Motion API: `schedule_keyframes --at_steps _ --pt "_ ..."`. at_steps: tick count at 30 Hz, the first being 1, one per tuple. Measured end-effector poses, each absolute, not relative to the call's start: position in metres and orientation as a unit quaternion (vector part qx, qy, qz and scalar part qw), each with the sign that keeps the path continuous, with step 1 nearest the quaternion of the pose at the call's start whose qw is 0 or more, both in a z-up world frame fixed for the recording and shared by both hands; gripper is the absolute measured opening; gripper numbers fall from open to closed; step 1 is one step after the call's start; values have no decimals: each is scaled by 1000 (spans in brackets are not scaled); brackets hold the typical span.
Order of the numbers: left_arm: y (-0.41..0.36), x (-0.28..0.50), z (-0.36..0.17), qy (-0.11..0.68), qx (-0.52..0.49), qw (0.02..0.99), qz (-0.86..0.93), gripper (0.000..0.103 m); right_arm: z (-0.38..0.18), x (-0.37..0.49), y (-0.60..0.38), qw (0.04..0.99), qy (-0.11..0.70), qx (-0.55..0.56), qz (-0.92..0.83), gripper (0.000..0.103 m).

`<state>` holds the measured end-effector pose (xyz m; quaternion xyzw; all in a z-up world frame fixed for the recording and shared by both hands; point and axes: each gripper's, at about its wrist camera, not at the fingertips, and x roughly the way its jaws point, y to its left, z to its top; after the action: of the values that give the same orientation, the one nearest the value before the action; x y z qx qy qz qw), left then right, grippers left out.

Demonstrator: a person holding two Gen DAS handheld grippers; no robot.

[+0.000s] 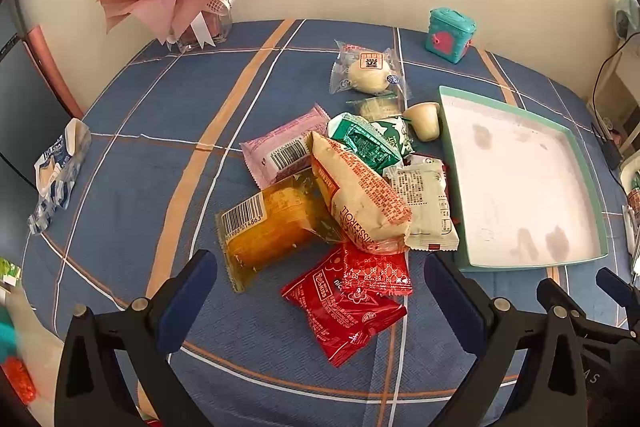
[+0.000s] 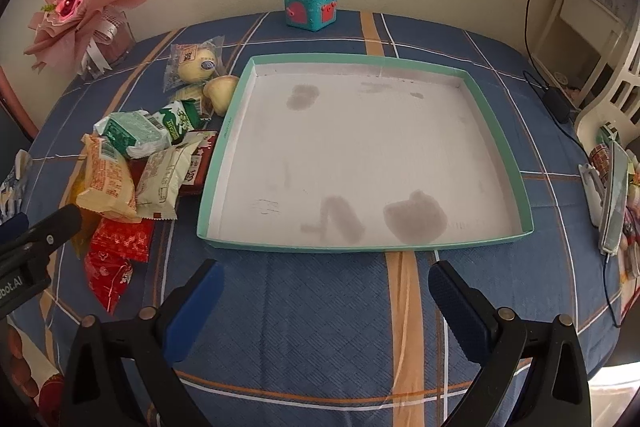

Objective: Organize snacks

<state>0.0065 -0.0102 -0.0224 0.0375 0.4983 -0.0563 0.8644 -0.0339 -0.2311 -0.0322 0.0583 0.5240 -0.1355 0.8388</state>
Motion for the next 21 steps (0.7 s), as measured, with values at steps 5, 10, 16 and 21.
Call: schedule_keyframes --at_steps 5,10,16,21 --pt "-9 7 -24 503 30 862 -56 103 -31 -34 -233 839 524 62 -136 103" --pt "-10 10 -28 513 28 856 -57 103 -30 -34 -232 839 524 62 -137 103" --pt "-13 10 -30 517 36 853 -57 103 -31 -34 -233 838 525 63 -137 103" --pt "-13 10 -32 522 37 850 -54 103 -32 -34 -233 837 526 63 -137 103"
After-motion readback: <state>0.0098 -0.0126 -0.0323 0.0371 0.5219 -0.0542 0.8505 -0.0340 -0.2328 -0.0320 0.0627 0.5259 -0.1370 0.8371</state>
